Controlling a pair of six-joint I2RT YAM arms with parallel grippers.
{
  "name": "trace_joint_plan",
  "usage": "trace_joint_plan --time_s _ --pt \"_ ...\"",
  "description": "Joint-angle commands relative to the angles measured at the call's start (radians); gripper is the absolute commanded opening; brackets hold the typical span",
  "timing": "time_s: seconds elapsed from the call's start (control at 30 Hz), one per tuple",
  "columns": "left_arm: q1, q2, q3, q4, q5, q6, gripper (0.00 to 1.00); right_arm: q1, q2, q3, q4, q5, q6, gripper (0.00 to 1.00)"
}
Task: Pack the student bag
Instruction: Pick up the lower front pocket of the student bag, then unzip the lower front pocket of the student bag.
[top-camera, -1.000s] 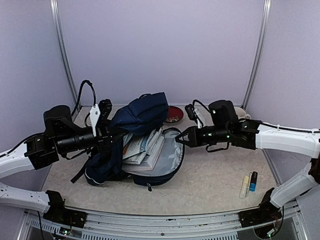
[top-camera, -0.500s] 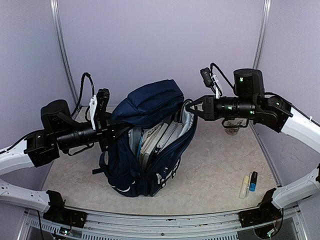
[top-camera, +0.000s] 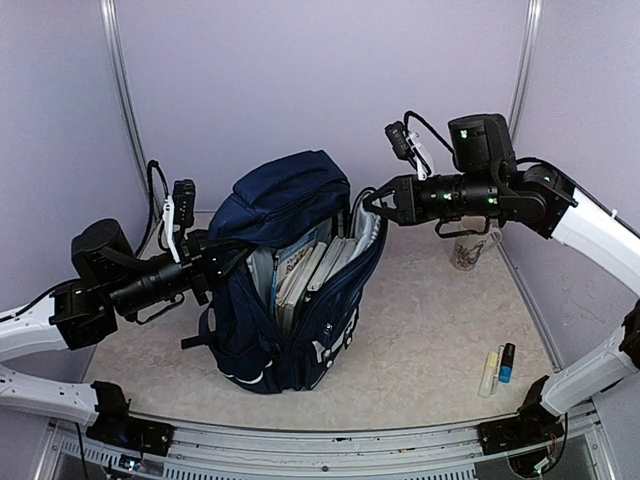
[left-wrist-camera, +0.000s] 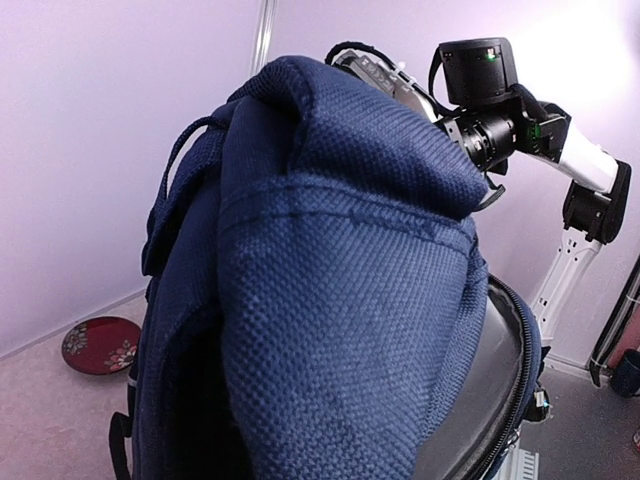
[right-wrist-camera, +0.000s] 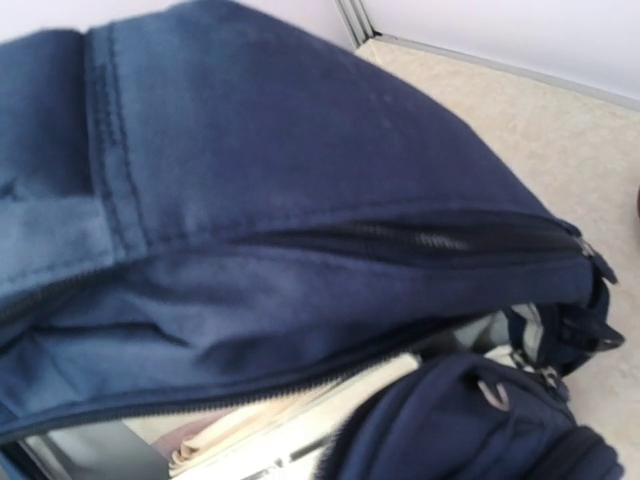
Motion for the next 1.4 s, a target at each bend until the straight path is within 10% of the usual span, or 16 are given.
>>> trace_joint_plan --time_s 0.0,0.53,0.93,1.13,1.37 --pt "-0.01 -0.031 0.033 0.004 -0.043 0.001 0.0 0.041 -0.029 0.196 0.174 0.06 -0.102 0.0" --pt "-0.025 0.054 0.177 -0.012 -0.026 0.066 0.0 0.073 -0.033 0.339 0.095 0.12 -0.195 0.0" --pt "-0.015 0.116 0.166 0.027 -0.067 0.083 0.0 0.073 -0.117 0.123 0.103 0.178 -0.222 0.01" --pt "0.051 0.094 0.094 0.034 -0.084 0.035 0.0 0.07 -0.127 0.053 0.019 0.179 -0.231 0.43" --pt "0.108 0.026 0.011 0.03 -0.151 0.033 0.0 -0.012 -0.239 -0.013 0.01 0.213 -0.28 0.68"
